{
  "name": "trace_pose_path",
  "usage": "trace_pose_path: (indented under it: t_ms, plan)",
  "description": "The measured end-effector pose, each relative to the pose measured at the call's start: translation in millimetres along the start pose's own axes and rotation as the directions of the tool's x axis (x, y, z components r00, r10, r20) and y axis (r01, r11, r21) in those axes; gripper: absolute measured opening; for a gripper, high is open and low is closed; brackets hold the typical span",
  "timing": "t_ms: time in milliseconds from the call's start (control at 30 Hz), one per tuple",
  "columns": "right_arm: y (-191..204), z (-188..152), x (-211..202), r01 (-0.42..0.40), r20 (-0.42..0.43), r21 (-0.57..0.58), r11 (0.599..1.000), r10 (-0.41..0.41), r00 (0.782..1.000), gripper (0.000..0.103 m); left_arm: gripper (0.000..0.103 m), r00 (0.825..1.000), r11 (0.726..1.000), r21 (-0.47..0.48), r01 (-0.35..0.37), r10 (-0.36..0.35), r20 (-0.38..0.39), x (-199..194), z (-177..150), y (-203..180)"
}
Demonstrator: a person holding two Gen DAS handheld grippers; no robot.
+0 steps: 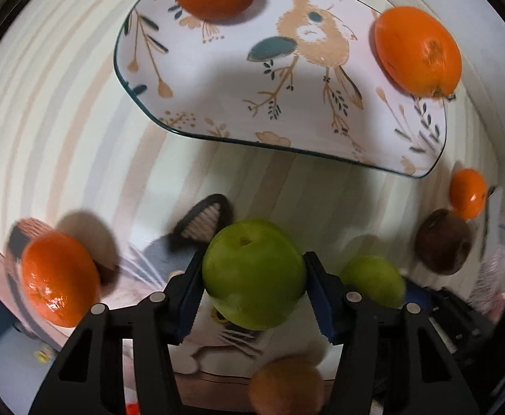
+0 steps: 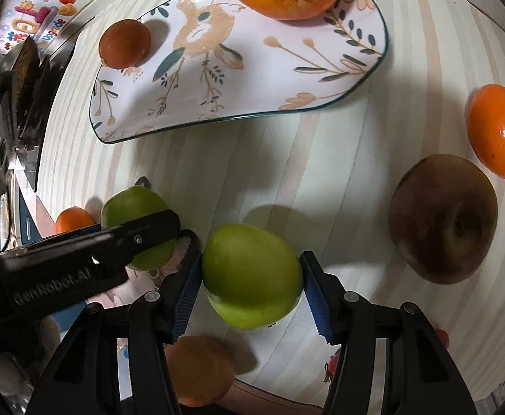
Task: Organize fruits
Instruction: 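Place both green apples on the floral plate and open both tools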
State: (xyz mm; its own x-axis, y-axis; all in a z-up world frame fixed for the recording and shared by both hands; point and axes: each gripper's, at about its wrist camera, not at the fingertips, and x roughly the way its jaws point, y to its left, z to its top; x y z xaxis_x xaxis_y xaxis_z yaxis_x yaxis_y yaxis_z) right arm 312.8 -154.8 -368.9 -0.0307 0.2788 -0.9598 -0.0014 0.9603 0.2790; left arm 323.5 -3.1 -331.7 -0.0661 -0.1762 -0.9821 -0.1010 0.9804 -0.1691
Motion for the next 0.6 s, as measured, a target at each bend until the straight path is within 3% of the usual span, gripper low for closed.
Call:
trace_pose_path:
  t_ms: [100,233,467,600]
  plan:
    - [-1.2,-3.1,-1.1,0.012,0.002,-0.008,1.000,-0.012,1.000,0.060,0.053,0.999,0.999,0.000,-0.042,0.042,0.011,-2.3,-6.8,9.3]
    - [-6.6,-6.4,-3.7,0.010,0.007,-0.001,1.000,-0.010,1.000,0.060,0.054,1.000,1.000,-0.018,0.001,-0.001,-0.004,0.4,-8.5,17.5]
    - [-0.7,-7.1,-6.8,0.031,0.019,-0.040,0.999,-0.031,0.999,0.060,0.052,0.999,1.000,-0.005,-0.025,0.025,0.022,3.1,-9.9,9.3]
    - [5.5,-4.1,-19.4,0.007,0.063,-0.014,1.000,-0.006,0.998,0.060,0.052,0.999,1.000,-0.005,-0.008,0.009,0.050,-22.5,-5.1,23.5]
